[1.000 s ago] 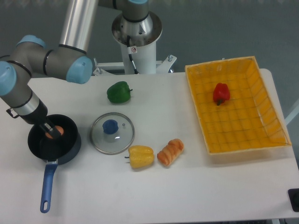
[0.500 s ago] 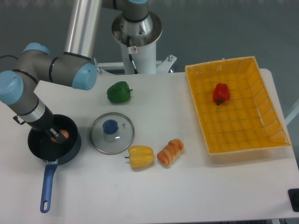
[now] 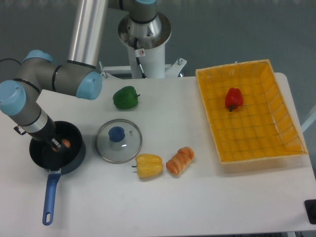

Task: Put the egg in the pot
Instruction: 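Lower the egg down into the saucepan, then open the gripper to release the egg inside the saucepan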

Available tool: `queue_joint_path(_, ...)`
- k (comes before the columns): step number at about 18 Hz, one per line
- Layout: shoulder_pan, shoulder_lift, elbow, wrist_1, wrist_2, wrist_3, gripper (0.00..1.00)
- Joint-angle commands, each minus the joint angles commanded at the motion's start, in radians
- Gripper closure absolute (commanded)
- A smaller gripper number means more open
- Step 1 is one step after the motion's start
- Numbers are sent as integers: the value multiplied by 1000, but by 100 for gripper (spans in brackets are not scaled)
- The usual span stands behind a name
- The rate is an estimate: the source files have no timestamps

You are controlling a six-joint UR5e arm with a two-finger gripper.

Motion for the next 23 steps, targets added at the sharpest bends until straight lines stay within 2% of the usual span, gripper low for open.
queue_joint_path(23,-12,-43,5,0,-5,-17,59)
